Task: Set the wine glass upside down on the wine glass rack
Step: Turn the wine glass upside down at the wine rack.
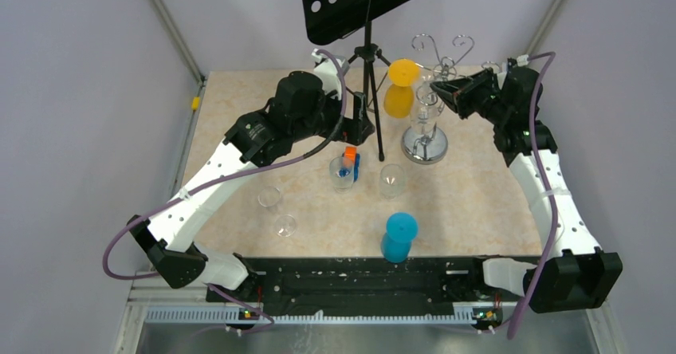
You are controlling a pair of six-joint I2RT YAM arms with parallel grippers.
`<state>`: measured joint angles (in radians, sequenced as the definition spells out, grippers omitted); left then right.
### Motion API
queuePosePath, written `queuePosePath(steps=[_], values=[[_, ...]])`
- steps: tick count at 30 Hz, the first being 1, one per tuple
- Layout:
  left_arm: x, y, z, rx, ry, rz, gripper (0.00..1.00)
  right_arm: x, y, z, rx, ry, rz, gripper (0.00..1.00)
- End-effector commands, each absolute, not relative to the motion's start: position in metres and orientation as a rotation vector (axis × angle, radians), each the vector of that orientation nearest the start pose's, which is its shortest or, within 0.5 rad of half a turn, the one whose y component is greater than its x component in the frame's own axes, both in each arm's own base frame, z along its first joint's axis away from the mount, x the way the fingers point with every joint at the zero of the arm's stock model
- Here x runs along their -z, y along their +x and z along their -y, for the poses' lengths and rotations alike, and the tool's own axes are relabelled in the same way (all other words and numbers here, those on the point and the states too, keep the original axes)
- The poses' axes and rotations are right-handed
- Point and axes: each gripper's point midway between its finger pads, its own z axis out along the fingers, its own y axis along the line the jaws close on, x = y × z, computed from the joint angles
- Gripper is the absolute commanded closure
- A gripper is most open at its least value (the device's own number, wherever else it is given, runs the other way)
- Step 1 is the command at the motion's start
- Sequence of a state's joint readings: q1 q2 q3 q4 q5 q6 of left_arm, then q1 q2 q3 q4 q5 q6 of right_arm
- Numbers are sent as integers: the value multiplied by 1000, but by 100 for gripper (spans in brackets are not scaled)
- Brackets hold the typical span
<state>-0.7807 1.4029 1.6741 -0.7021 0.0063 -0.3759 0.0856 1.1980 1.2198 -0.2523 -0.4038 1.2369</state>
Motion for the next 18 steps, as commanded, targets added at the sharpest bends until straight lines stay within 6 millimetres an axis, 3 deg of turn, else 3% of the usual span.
queuePosePath(steps=[1, 18], values=[[-379, 273, 301, 793, 422, -1964, 1, -412, 354, -146, -1324, 656, -1719, 100], [-379, 271, 303, 815, 415, -1970, 1, -416, 339, -157, -1388, 607, -1749, 100]])
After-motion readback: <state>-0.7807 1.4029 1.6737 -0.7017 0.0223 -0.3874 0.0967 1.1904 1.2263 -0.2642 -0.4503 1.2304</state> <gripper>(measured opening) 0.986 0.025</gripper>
